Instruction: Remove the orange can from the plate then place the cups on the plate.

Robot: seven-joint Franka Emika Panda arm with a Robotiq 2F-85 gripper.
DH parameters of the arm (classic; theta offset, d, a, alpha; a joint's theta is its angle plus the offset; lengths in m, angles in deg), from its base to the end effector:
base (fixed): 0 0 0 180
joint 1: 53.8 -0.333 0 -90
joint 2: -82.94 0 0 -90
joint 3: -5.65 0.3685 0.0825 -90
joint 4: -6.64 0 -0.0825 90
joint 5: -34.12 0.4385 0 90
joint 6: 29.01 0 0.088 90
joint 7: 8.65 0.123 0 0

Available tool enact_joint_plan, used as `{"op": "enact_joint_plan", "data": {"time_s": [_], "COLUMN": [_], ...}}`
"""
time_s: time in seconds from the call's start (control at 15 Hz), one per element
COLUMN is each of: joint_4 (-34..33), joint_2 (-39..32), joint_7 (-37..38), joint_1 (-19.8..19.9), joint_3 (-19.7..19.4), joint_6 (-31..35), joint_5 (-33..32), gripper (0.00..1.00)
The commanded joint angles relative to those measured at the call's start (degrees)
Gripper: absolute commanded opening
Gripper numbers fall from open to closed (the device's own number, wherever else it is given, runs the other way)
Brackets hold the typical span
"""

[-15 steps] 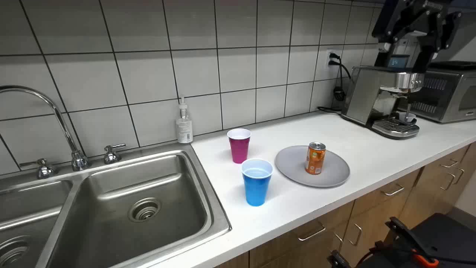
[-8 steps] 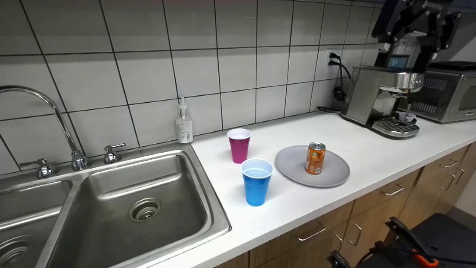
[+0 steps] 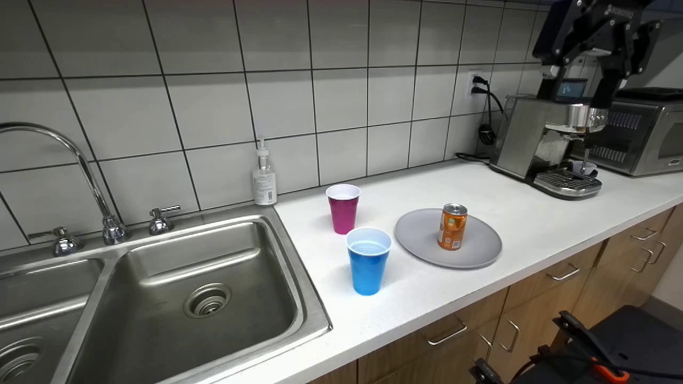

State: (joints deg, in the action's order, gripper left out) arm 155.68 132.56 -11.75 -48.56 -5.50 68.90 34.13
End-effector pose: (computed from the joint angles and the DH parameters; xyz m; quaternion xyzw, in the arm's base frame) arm 0.2922 -0.0925 0.5141 -0.9938 0.0805 0.0076 0.0757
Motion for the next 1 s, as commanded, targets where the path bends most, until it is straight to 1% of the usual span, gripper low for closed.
{"op": "enact_joint_plan", "data": {"time_s": [0.0,0.2,0.47,0.93], "joint_4": [2.1,3.9,6.4,7.5], "joint_2": [-1.1,-2.4,-5.4,-15.3], "joint_7": [-0.5,-0.5,-1.1,-0.2], "joint_1": [1.2,1.4,1.3,2.2], "joint_3": [0.9,0.9,0.6,0.5], "joint_6": [2.9,5.9,12.3,25.5], "joint_5": [-0.4,-0.6,-0.7,-0.6], "gripper": [1.0,1.0,1.0,1.0]}}
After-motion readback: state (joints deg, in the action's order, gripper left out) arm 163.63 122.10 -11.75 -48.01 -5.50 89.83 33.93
